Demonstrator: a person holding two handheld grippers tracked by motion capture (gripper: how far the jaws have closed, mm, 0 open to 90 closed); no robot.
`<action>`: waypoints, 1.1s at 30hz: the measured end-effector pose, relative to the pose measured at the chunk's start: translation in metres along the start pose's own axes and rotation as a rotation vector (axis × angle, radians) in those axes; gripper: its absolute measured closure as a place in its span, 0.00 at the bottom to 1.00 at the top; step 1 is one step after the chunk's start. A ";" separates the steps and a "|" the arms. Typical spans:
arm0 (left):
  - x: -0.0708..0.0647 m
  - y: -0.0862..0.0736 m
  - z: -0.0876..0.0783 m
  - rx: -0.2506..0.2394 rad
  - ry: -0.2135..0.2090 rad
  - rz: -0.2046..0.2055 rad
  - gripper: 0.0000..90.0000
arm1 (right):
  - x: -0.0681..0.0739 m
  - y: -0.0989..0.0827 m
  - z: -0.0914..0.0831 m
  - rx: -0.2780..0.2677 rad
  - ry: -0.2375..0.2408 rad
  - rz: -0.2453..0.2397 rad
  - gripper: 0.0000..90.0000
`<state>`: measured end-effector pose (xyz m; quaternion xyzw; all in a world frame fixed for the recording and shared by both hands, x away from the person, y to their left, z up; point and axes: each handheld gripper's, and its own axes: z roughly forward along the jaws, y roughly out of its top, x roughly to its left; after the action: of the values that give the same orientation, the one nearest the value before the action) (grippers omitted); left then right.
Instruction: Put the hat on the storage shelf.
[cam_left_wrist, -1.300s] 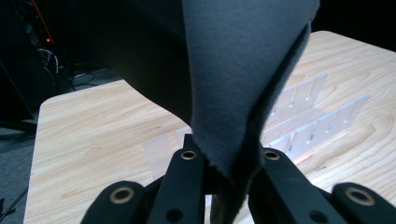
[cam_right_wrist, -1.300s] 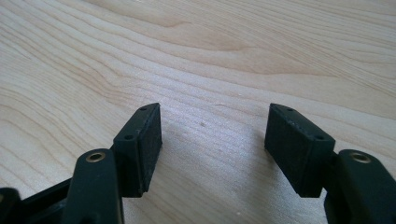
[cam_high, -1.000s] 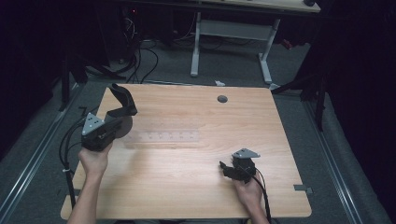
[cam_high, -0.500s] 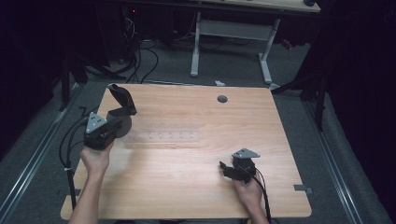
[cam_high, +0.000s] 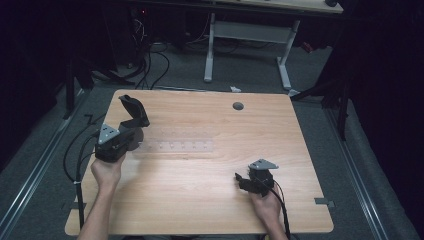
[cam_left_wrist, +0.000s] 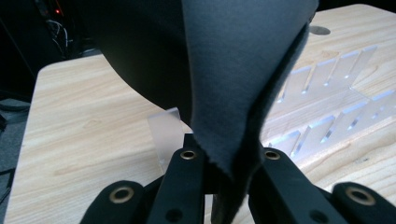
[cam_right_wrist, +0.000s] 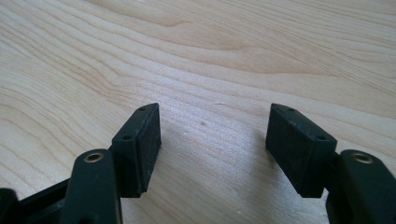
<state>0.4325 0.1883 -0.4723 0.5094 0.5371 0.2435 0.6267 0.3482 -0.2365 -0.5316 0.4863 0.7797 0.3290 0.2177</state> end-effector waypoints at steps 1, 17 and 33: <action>0.000 -0.001 0.001 0.007 0.000 0.007 0.96 | 0.000 0.000 0.000 -0.001 0.000 0.001 0.40; 0.007 -0.002 -0.007 0.003 0.019 -0.050 0.79 | 0.000 0.000 0.000 0.000 -0.001 0.001 0.40; 0.004 0.005 -0.028 0.019 0.028 -0.097 0.43 | 0.000 0.000 0.000 -0.001 0.000 0.001 0.40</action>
<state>0.4094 0.2043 -0.4668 0.4851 0.5722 0.2148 0.6255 0.3482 -0.2363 -0.5316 0.4865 0.7793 0.3293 0.2179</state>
